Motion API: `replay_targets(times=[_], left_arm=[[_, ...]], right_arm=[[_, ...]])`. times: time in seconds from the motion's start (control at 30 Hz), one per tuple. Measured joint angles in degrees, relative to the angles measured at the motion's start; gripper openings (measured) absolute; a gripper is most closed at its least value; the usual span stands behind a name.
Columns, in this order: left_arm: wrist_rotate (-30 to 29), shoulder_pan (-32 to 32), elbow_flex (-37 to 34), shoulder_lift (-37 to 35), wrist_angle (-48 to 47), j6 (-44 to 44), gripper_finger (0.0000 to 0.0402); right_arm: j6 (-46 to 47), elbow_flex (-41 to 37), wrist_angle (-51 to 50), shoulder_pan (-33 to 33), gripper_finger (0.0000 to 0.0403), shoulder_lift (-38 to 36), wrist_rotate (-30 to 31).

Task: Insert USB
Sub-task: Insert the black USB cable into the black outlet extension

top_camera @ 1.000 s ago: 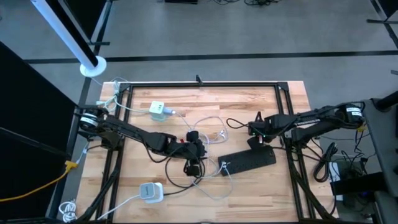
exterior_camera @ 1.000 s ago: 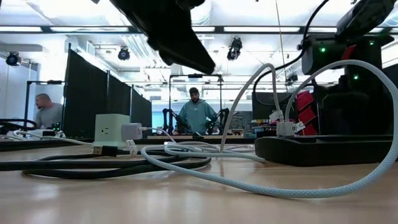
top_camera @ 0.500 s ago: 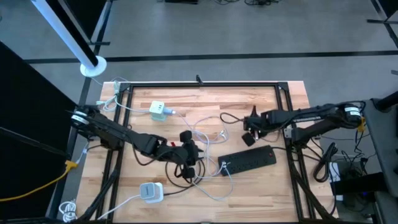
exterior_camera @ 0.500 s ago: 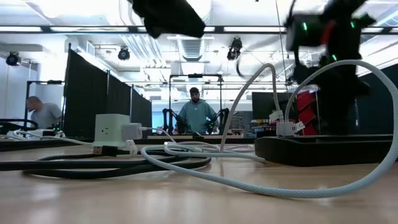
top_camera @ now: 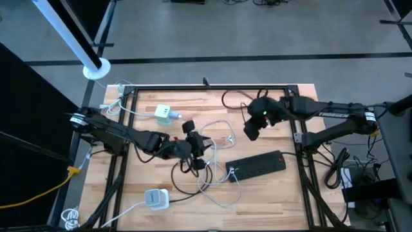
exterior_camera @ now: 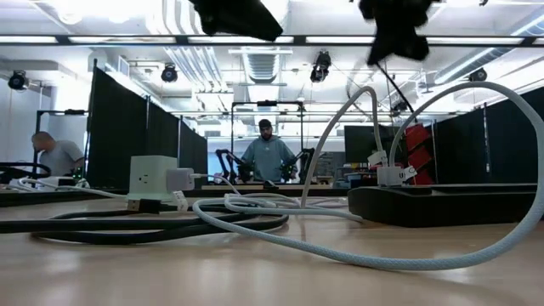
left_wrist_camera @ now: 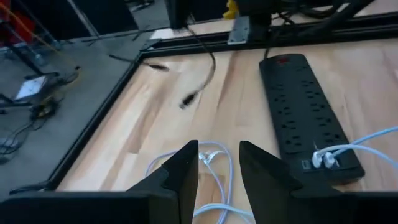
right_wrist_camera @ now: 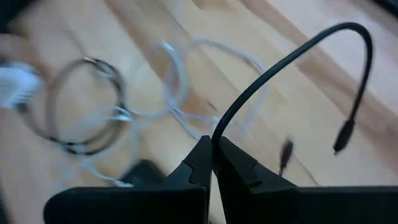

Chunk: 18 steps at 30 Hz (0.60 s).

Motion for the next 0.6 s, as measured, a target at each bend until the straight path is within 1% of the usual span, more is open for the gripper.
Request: replay_targets(times=[0.13,0.27,0.37,0.43,0.53,0.6], left_arm=[[7.74,3.52,0.00,0.49,5.29,4.78,0.0105],[14.10,6.29,0.00,2.63,11.02,10.89,0.0114],[16.47,8.33,0.00,3.98,13.43,13.07,0.0134],[17.62,9.62,0.00,4.83,13.42,13.97,0.0152],[19.05,11.02,0.00,6.65,13.38,14.55,0.0176],[21.66,11.55,0.00,7.87,13.92,14.54,0.0190]], right_arm=[[0.04,6.04,-0.89,0.04,0.0000,0.20,-1.71],[0.29,9.79,-0.85,0.64,0.0000,0.38,-4.71],[-0.22,10.97,-0.88,1.48,0.0000,0.47,-8.69],[-0.46,11.26,-0.76,2.32,0.0000,0.49,-10.90],[-1.49,11.32,-0.38,3.96,0.0000,0.49,-12.81],[-1.82,11.32,0.12,5.15,0.0000,0.80,-13.41]])
